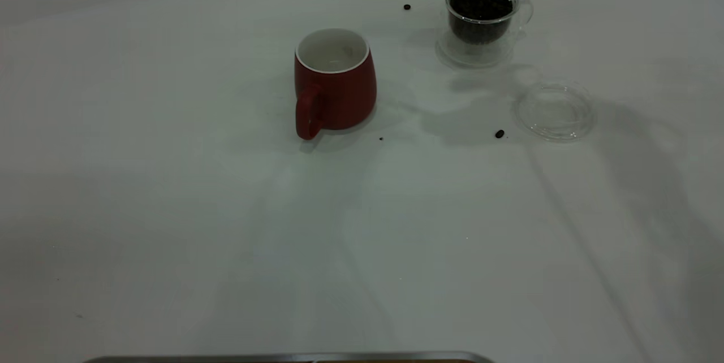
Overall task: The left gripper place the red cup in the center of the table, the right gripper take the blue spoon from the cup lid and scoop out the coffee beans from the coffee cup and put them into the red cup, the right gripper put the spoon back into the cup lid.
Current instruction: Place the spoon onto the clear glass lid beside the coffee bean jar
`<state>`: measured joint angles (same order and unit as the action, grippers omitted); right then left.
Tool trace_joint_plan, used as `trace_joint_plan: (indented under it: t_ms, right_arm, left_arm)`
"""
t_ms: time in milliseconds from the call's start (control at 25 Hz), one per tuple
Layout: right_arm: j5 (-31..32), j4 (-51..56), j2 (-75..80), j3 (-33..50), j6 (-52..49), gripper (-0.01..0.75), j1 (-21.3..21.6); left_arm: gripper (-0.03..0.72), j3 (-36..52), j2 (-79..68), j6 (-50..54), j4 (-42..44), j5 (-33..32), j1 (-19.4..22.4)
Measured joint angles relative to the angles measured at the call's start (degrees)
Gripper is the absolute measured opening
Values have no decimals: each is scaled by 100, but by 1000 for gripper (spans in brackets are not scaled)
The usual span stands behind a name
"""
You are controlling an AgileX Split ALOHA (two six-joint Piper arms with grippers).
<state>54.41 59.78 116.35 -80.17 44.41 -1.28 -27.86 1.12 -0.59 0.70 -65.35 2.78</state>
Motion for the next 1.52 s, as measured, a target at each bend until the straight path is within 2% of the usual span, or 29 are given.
trace_joint_plan:
  t_ms: [120,280,400,520,640,880,1080,1520]
  right_arm:
    - [10,-19,-528,673,-37,107,400]
    - [-178,46,-1217,1908,129,107,1186]
    - [-426,500,-1354,2726,549,107,1759]
    - [-487,1236,-1213,3165,1028,107,2033]
    - [-495,1956,-909,3314,1201,107,2135]
    - [-534,2613,-123,3544,1418,107,2187]
    - [-582,3223,458,3586,1675,107,2416]
    - [-584,3859,1341,3586,2204,107,2496]
  left_arm:
    - [593,0,0,0,0,0,0]
    - [593,0,0,0,0,0,0]
    - [593,0,0,0,0,0,0]
    - [593,0,0,0,0,0,0]
    - [593,0,0,0,0,0,0]
    - [593,0,0,0,0,0,0]
    - [593,0,0,0,0,0,0]
    - [593,0,0,0,0,0,0]
